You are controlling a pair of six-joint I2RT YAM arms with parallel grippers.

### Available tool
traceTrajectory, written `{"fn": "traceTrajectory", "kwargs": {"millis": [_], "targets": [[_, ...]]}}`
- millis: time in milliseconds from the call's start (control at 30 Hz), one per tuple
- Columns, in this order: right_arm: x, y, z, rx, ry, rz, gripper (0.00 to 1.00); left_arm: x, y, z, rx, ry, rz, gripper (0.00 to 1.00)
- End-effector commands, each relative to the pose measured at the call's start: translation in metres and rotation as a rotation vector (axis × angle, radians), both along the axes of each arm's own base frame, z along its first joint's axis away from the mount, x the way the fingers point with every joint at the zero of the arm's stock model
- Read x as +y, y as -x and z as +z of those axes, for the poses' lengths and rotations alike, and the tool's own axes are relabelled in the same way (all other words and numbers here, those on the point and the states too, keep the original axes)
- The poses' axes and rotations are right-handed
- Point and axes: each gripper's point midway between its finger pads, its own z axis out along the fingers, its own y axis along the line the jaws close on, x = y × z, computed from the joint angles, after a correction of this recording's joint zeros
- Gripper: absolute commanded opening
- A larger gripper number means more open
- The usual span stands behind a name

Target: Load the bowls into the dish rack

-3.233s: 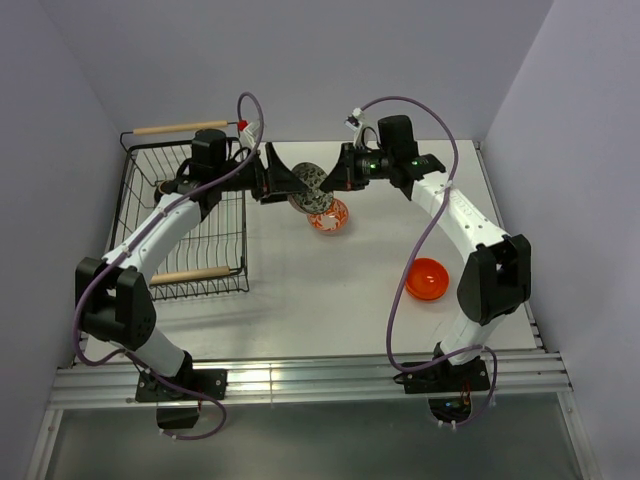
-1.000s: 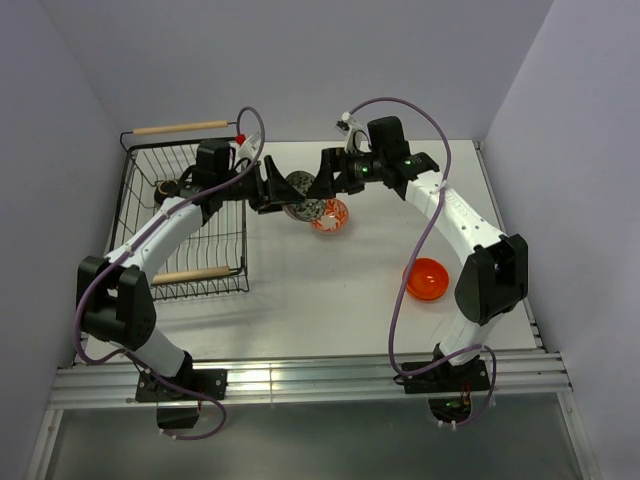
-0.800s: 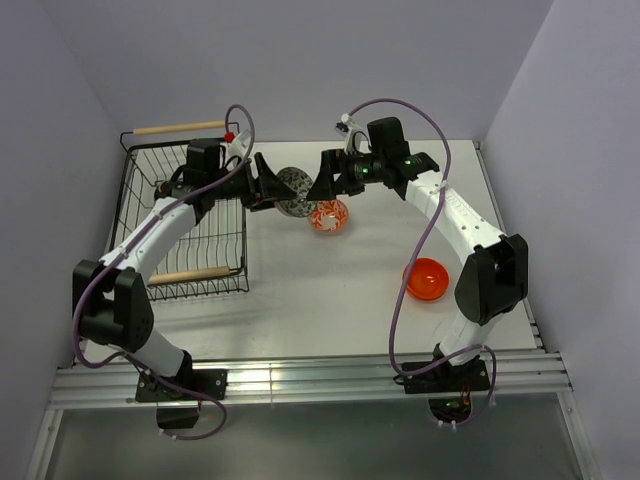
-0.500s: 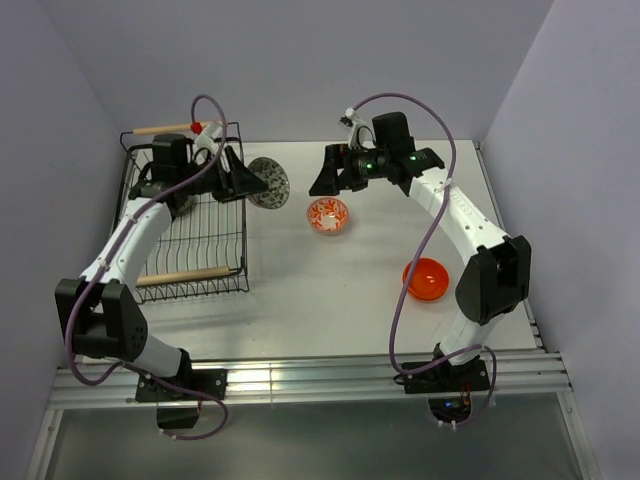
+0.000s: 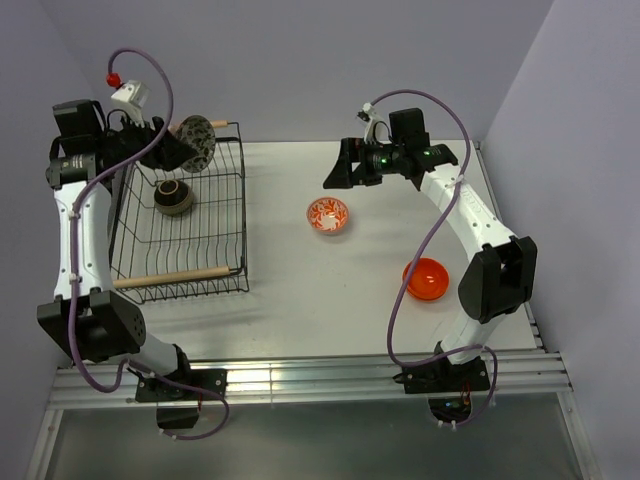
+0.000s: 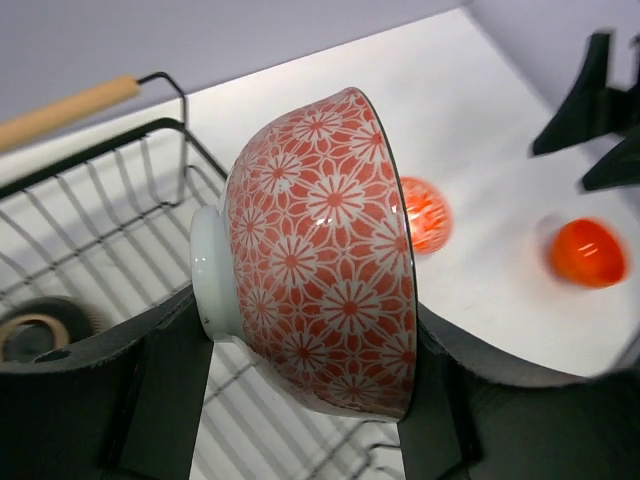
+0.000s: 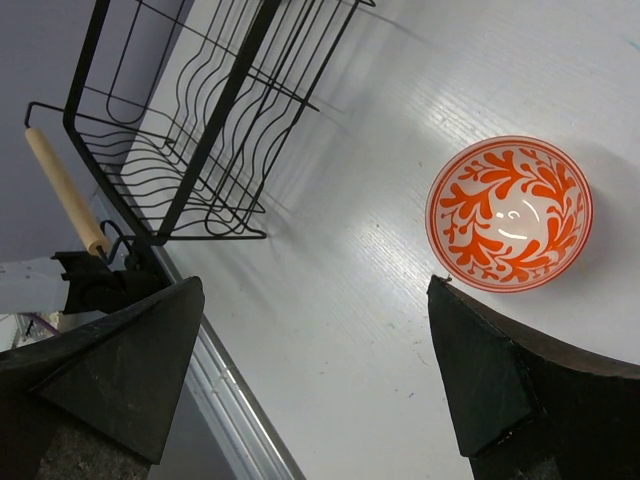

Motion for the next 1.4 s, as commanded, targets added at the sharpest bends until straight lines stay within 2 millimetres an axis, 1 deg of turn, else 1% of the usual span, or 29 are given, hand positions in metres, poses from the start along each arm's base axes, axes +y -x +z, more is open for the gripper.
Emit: {"fn": "traceTrajectory", "kwargs": {"millis": [0,33,67,133,233,300,400,467,500,533,567,600,633,700,733,767,833,900,933,1000,1033,1100,1133,1167,1200,1267,1300,1367], "targets": [[-0.005,0.001,0.027,-0.074,-0.011,-0.001,1.0,0.011,0.0,-0.003,-0.14,-0.228,-0.09,0.0],[-0.005,0.001,0.027,-0.074,-0.01,-0.002,1.0,0.017,-0.002,-0.012,-0.158,-0.29,-0.099,0.0],[-0.005,0.0,0.026,-0.072,-0.01,-0.005,1.0,0.02,-0.004,-0.015,-0.17,-0.316,-0.096,0.0],[-0.005,-0.001,0.024,-0.065,-0.01,-0.008,1.0,0.026,-0.008,-0.023,-0.185,-0.362,-0.098,0.0],[-0.006,-0.003,0.02,-0.057,-0.004,-0.017,1.0,0.031,-0.014,-0.041,-0.176,-0.403,-0.103,0.0],[-0.006,-0.002,0.018,-0.052,-0.002,-0.019,1.0,0.036,-0.02,-0.045,-0.197,-0.438,-0.101,0.0],[-0.007,-0.003,0.013,-0.045,0.005,-0.022,1.0,0.045,-0.029,-0.059,-0.214,-0.509,-0.105,0.0],[-0.007,-0.003,0.01,-0.035,0.007,-0.025,1.0,0.048,-0.035,-0.072,-0.21,-0.535,-0.113,0.0],[-0.006,-0.004,0.009,-0.034,0.007,-0.025,1.0,0.053,-0.04,-0.076,-0.228,-0.578,-0.119,0.0],[-0.007,-0.004,0.009,-0.035,0.008,-0.028,1.0,0.054,-0.04,-0.084,-0.233,-0.604,-0.131,0.0],[-0.006,-0.004,0.008,-0.032,0.01,-0.026,1.0,0.055,-0.041,-0.087,-0.25,-0.635,-0.137,0.0],[-0.007,-0.005,0.008,-0.032,0.012,-0.03,1.0,0.059,-0.048,-0.084,-0.319,-0.706,-0.137,0.0],[-0.007,-0.005,0.006,-0.03,0.014,-0.031,1.0,0.058,-0.044,-0.094,-0.33,-0.733,-0.149,0.0],[-0.007,-0.006,0.006,-0.027,0.015,-0.034,1.0,0.059,-0.048,-0.097,-0.4,-0.814,-0.173,0.0],[-0.006,-0.006,0.005,-0.024,0.016,-0.033,1.0,0.056,-0.046,-0.105,-0.407,-0.837,-0.196,0.0],[-0.007,-0.008,0.001,-0.015,0.02,-0.037,1.0,0.053,-0.047,-0.109,-0.42,-0.862,-0.216,0.0],[-0.007,-0.008,0.0,-0.012,0.021,-0.038,1.0,0.047,-0.05,-0.116,-0.452,-0.902,-0.253,0.0],[-0.007,-0.009,-0.002,-0.008,0.023,-0.039,1.0,0.047,-0.053,-0.121,-0.494,-0.963,-0.288,0.0],[-0.007,-0.008,-0.002,-0.007,0.026,-0.039,1.0,0.043,-0.054,-0.127,-0.514,-0.993,-0.302,0.0],[-0.008,-0.01,-0.004,-0.007,0.033,-0.041,1.0,0.042,-0.056,-0.127,-0.584,-1.071,-0.318,0.0],[-0.008,-0.01,-0.005,-0.004,0.034,-0.041,1.0,0.037,-0.058,-0.134,-0.612,-1.101,-0.318,0.0],[-0.008,-0.011,-0.006,-0.003,0.038,-0.044,1.0,0.028,-0.058,-0.141,-0.648,-1.146,-0.358,0.0],[-0.008,-0.01,-0.006,0.002,0.038,-0.041,1.0,0.027,-0.057,-0.149,-0.644,-1.161,-0.376,0.0],[-0.008,-0.012,-0.007,0.002,0.04,-0.043,1.0,0.027,-0.06,-0.148,-0.665,-1.19,-0.373,0.0],[-0.008,-0.012,-0.006,-0.002,0.04,-0.041,1.0,0.023,-0.063,-0.151,-0.674,-1.194,-0.38,0.0],[-0.008,-0.013,-0.007,0.004,0.041,-0.041,1.0,0.023,-0.068,-0.15,-0.687,-1.198,-0.362,0.0],[-0.008,-0.013,-0.008,0.003,0.043,-0.041,1.0,0.024,-0.073,-0.154,-0.679,-1.202,-0.363,0.0],[-0.008,-0.013,-0.009,0.005,0.045,-0.04,1.0,0.026,-0.08,-0.148,-0.686,-1.205,-0.348,0.0]]}}
